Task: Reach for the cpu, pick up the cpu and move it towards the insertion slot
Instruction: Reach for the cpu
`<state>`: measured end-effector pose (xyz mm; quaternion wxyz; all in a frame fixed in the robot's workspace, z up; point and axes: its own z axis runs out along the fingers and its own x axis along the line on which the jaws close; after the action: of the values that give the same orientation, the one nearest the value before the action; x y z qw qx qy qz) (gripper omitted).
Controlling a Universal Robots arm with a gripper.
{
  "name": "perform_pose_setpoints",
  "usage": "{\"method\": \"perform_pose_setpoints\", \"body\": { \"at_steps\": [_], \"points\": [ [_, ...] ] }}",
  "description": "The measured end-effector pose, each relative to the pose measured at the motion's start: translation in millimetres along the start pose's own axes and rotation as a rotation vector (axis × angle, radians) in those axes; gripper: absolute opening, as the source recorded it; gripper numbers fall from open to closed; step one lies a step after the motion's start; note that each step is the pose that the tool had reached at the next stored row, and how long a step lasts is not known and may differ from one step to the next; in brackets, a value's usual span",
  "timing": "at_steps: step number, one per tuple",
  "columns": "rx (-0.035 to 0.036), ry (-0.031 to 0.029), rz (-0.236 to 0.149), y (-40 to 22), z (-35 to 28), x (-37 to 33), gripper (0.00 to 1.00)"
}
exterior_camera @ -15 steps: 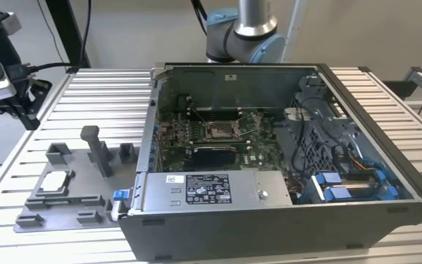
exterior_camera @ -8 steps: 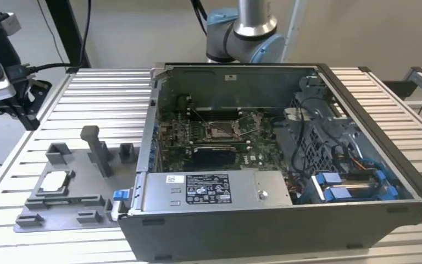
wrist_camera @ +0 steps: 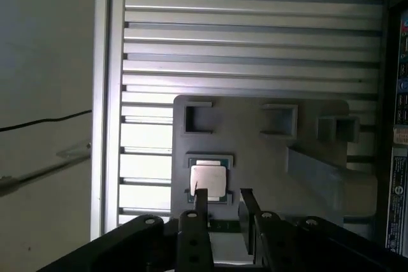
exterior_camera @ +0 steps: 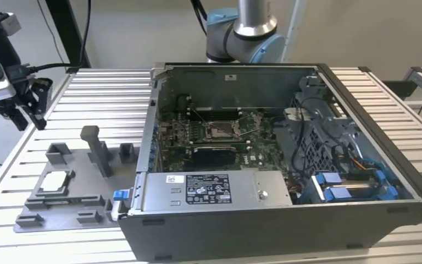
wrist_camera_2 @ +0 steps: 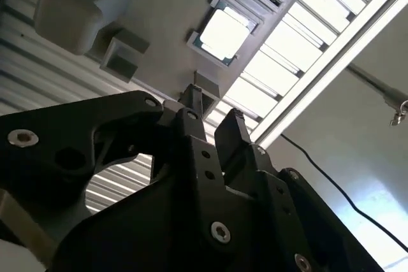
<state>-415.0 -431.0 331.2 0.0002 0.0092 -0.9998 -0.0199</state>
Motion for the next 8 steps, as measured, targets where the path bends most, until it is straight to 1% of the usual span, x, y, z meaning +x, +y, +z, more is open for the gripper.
{"method": "perform_pose_setpoints", "body": {
  "at_steps": [8],
  "points": [
    [0.0000,0.0000,0.000,-0.2,0.1,0.1,1.00]
  ]
}}
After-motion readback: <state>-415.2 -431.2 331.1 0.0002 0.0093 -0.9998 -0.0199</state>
